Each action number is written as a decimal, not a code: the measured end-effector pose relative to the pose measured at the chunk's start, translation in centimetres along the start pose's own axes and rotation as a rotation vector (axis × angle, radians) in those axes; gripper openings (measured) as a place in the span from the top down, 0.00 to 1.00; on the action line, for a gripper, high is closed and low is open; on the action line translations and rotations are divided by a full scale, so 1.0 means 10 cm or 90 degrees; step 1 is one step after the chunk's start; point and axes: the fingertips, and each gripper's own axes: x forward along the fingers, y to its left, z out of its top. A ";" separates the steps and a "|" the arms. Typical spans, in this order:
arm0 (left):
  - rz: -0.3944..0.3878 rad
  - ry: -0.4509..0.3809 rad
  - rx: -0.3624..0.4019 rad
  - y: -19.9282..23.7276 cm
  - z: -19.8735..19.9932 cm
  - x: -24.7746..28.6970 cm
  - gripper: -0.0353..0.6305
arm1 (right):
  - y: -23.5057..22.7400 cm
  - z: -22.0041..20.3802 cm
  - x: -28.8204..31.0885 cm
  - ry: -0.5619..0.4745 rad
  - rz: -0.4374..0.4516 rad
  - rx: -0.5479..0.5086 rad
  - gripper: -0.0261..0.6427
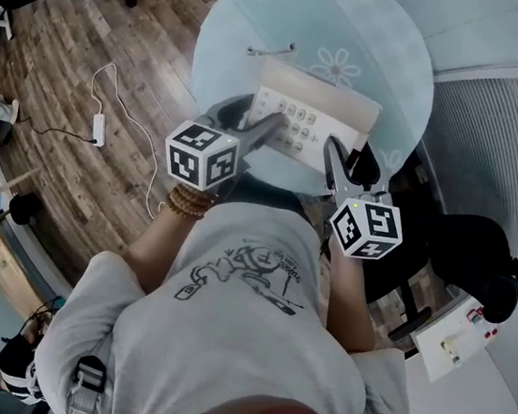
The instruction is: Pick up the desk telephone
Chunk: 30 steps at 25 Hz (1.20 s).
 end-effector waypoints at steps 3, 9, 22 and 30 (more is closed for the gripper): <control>-0.002 -0.015 0.003 -0.09 0.13 -0.10 0.56 | 0.08 0.15 -0.08 -0.015 0.001 -0.011 0.59; 0.004 -0.036 0.012 -0.23 0.28 -0.27 0.56 | 0.19 0.34 -0.22 -0.035 0.006 -0.024 0.59; 0.003 -0.051 0.008 -0.30 0.45 -0.44 0.56 | 0.37 0.57 -0.30 -0.050 0.011 -0.049 0.59; 0.004 -0.057 0.015 -0.30 0.53 -0.42 0.56 | 0.35 0.63 -0.28 -0.054 0.010 -0.050 0.59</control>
